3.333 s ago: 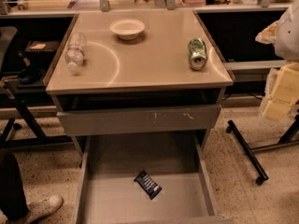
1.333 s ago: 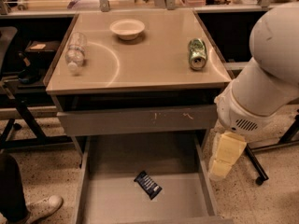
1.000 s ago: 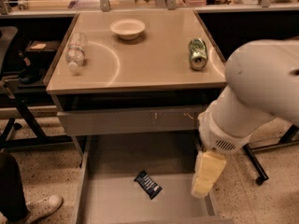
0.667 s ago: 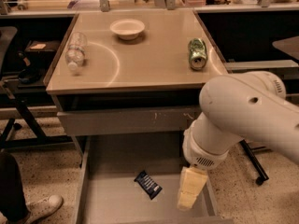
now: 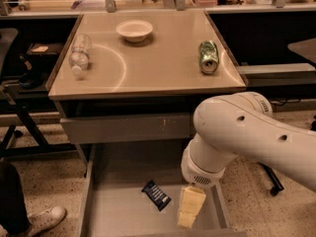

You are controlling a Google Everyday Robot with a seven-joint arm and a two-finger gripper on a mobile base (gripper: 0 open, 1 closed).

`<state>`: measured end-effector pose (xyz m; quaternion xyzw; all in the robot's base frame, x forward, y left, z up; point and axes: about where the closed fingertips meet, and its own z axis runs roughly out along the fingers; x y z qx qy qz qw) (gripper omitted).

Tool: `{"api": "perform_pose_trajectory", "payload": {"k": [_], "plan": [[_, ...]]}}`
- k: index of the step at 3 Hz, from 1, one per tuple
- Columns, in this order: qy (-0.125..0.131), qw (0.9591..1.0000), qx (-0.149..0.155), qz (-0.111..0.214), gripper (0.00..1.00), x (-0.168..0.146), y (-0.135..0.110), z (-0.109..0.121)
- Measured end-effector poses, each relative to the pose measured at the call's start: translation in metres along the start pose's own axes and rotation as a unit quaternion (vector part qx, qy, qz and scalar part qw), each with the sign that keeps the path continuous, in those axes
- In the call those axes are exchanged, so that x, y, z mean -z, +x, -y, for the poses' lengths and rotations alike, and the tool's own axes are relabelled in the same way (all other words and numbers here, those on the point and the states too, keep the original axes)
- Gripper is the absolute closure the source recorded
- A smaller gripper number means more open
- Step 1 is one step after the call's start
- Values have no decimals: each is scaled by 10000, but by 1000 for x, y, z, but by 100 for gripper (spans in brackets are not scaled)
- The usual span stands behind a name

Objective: Pick rxbar blueberry from middle drawer and place on counter

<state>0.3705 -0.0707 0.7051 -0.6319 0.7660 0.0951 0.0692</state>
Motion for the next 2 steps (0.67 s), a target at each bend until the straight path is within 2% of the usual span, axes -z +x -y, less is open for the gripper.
{"api": "perform_pose_trajectory", "payload": {"k": [1, 2], "plan": [[-57, 9999, -69, 129, 0, -10, -2, -1], [-280, 9980, -359, 446, 0, -55, -13, 2]]}}
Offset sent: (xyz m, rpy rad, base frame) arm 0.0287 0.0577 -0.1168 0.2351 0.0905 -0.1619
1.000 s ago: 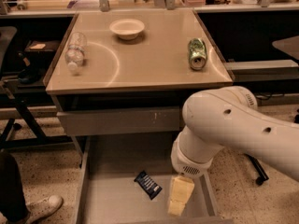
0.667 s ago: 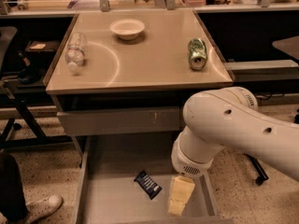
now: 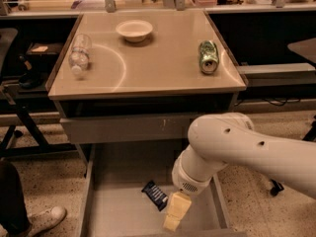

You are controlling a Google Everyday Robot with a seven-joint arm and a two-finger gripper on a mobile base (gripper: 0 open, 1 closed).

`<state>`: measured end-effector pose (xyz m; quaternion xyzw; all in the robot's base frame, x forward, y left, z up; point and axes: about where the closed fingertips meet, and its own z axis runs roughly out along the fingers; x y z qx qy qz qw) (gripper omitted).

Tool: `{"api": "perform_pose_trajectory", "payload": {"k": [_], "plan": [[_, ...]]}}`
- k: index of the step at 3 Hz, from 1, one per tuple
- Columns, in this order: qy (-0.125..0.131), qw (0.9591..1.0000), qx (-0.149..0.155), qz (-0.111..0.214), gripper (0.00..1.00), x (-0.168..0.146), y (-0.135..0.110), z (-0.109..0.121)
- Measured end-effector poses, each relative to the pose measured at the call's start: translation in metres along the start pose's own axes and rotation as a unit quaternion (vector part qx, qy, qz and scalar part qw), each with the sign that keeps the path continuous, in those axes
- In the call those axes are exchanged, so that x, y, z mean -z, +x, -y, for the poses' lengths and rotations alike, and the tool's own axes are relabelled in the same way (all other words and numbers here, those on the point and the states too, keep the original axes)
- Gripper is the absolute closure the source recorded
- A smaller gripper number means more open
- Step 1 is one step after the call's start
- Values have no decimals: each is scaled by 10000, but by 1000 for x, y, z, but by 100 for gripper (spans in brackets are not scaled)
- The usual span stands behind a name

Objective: Pick rxbar blueberry from middle drawer and place on counter

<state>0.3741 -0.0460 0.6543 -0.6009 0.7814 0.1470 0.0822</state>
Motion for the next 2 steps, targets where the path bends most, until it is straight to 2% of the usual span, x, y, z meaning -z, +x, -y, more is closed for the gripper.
{"api": "perform_pose_trajectory", "payload": {"k": [1, 2], "plan": [[-125, 9981, -528, 291, 0, -49, -3, 20], [-397, 9927, -1065, 394, 0, -91, -1, 26]]}}
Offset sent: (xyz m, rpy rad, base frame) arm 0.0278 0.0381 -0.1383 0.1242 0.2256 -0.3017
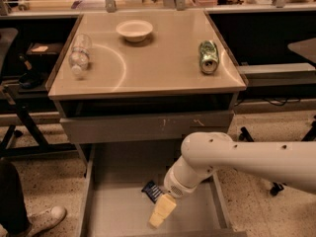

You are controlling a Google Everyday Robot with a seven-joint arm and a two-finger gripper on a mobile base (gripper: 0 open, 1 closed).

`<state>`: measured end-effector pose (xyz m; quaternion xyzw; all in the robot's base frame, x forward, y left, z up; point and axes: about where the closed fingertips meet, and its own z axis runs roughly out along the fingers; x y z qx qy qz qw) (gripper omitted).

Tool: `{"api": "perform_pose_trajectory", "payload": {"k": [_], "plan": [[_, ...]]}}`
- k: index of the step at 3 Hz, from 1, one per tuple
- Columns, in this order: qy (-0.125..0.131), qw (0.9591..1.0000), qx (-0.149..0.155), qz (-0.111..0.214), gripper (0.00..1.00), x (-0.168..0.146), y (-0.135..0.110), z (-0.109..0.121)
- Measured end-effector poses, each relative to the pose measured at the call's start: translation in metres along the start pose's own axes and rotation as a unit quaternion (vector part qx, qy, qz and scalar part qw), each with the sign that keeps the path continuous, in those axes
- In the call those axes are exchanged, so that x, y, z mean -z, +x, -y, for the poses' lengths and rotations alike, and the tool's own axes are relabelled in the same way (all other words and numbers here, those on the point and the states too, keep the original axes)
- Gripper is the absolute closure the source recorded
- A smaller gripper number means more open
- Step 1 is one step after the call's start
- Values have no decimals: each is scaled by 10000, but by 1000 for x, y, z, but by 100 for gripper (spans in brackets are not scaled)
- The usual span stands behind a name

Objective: Pick rxbar blueberry from middle drawer and place on counter

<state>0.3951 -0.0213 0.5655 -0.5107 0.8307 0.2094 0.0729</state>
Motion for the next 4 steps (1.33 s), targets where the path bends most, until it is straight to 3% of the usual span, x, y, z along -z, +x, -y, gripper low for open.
{"api": "perform_pose_trajectory", "payload": {"k": [2, 3, 4], "plan": [[-160, 9998, 61, 137, 0, -21, 3, 2], [-336, 9975, -1, 618, 0, -45, -3, 17], [-377, 9952, -143, 893, 0, -67, -9, 38]]}}
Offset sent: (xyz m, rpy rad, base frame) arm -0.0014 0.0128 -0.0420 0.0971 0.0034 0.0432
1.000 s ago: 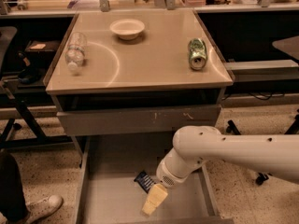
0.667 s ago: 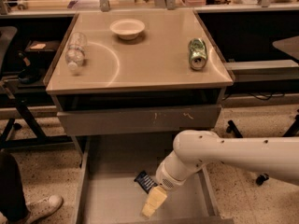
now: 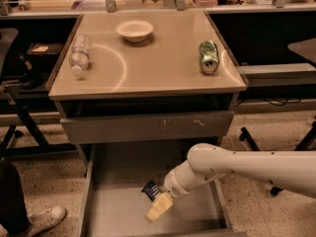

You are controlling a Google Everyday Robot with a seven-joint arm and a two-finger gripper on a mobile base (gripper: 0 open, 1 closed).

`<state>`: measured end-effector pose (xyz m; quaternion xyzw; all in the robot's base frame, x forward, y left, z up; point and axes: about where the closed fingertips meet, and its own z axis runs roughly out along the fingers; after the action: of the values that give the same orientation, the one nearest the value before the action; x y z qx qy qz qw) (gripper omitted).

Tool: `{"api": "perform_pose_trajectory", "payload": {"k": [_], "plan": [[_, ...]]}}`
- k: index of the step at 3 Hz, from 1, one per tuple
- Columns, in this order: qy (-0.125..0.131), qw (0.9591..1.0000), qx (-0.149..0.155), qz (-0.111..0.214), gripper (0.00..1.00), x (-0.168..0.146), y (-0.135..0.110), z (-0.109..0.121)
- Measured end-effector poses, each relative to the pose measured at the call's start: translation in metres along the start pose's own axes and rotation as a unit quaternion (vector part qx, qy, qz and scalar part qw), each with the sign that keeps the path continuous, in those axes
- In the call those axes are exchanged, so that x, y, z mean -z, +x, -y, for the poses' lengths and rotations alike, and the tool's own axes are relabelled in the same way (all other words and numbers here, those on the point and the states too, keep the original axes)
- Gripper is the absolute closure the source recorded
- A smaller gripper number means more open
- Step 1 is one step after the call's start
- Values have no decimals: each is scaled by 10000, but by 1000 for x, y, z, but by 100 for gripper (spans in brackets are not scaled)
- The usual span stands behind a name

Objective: Pick rxbar blueberry from middle drawer and place on counter

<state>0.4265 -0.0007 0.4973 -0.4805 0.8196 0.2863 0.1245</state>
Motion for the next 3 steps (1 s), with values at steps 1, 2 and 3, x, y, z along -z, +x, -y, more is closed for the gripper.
{"api": "perform_pose_trajectory", "payload": {"k": [1, 2, 3], "plan": [[-13, 9998, -204, 77, 0, -24, 6, 15], [-13, 9998, -204, 77, 0, -24, 6, 15], [153, 9993, -278, 190, 0, -40, 8, 25]]}}
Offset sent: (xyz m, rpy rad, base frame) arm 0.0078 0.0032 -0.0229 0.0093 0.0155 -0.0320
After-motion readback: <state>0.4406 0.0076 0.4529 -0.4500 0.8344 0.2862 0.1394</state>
